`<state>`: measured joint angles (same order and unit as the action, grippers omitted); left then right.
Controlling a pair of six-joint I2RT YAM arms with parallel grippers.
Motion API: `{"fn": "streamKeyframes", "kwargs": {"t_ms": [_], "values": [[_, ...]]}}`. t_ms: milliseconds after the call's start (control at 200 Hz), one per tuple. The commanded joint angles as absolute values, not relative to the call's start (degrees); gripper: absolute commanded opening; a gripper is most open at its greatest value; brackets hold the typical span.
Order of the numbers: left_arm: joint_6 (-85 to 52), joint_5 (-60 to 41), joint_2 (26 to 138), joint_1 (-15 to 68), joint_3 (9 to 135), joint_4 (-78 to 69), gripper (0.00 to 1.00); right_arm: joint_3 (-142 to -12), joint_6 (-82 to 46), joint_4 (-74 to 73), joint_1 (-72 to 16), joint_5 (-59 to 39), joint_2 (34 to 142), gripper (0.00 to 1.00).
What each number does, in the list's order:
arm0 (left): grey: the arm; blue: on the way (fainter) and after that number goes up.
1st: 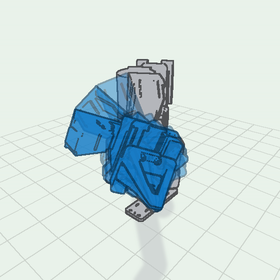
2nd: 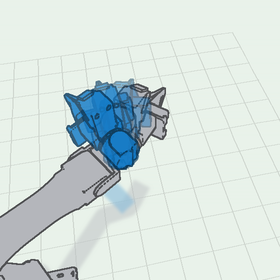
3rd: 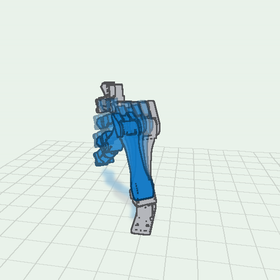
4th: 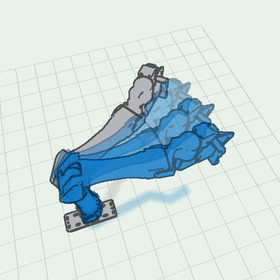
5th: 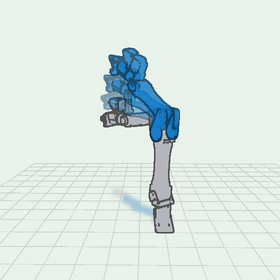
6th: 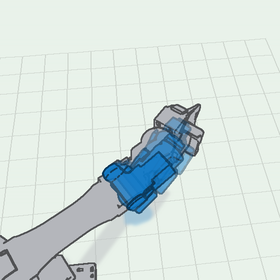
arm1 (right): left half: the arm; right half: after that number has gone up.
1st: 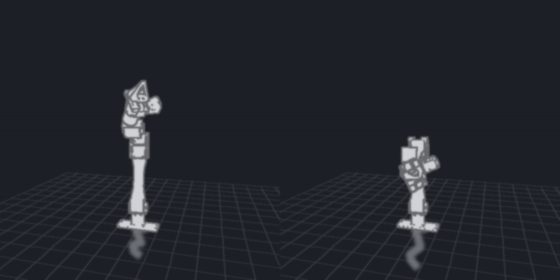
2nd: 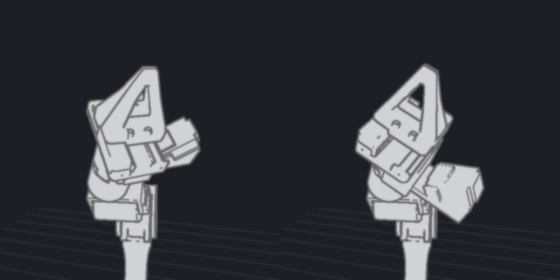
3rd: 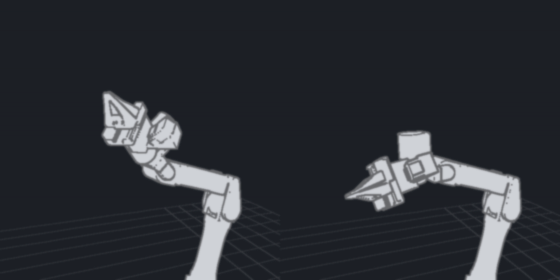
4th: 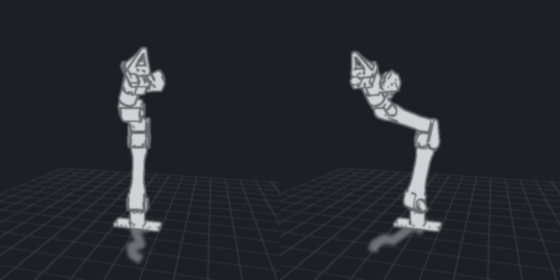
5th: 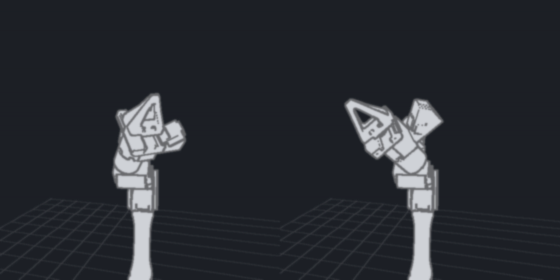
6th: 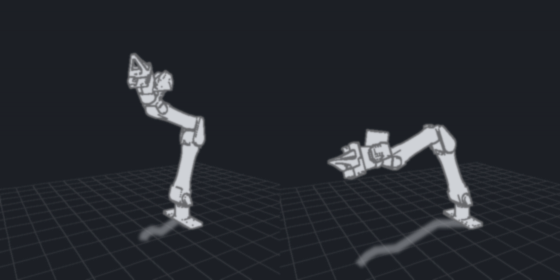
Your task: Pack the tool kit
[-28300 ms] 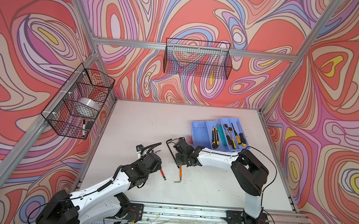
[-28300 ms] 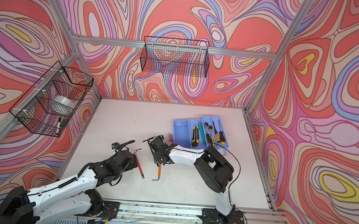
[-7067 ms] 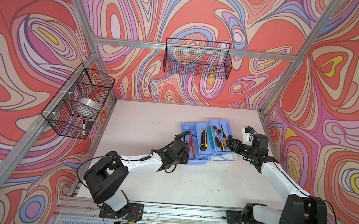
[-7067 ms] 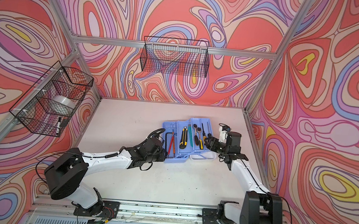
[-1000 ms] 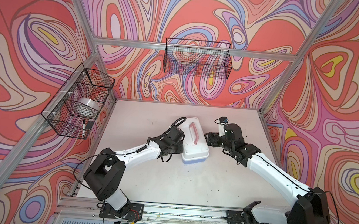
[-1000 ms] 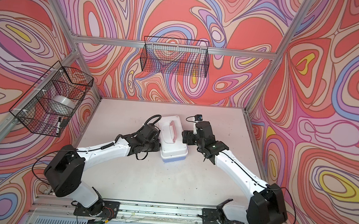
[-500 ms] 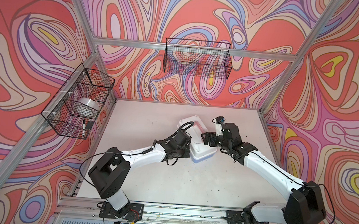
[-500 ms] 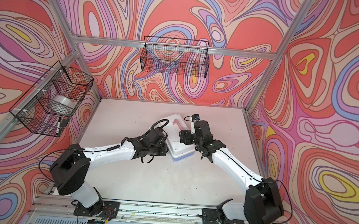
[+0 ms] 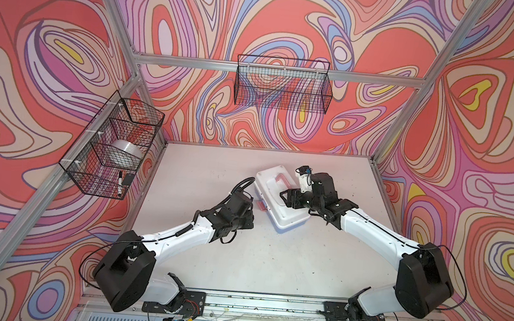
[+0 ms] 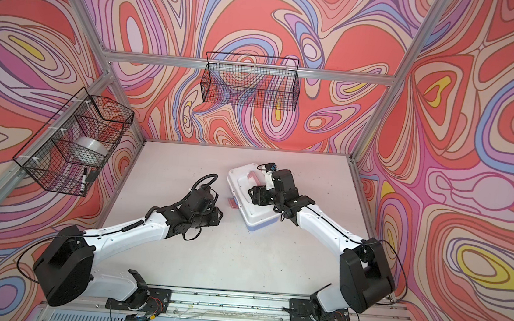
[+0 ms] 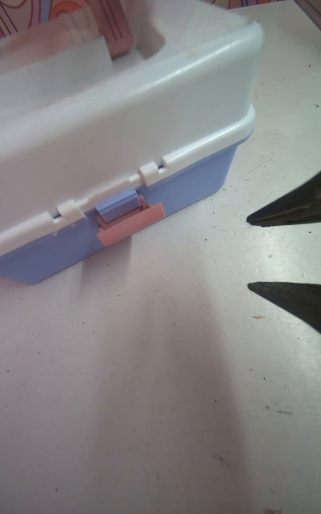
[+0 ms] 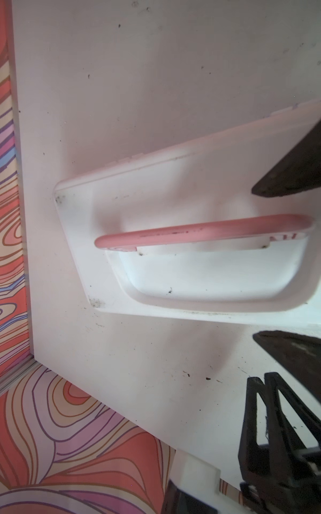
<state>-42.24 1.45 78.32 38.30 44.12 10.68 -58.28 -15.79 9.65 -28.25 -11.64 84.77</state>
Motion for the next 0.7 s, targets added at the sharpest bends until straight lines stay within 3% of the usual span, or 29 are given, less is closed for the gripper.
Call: {"fn": "streamKeyframes", "kwargs": {"t_ms": [0, 361, 696], "values": [[-42.82, 1.93, 77.3, 37.28, 43.01, 10.24, 0.35, -59.81, -15.91, 8.73, -29.54, -12.92, 85.54, 0.77], [-42.89, 0.22, 79.87, 36.22, 42.8, 8.53, 0.34, -62.83, -16.68, 10.98, -37.17, -8.76, 88.41, 0.75], [-42.67, -0.24, 80.07, 35.77, 42.54, 8.44, 0.34, -63.34, -16.55, 12.17, -37.73, -2.3, 90.98, 0.77]]}}
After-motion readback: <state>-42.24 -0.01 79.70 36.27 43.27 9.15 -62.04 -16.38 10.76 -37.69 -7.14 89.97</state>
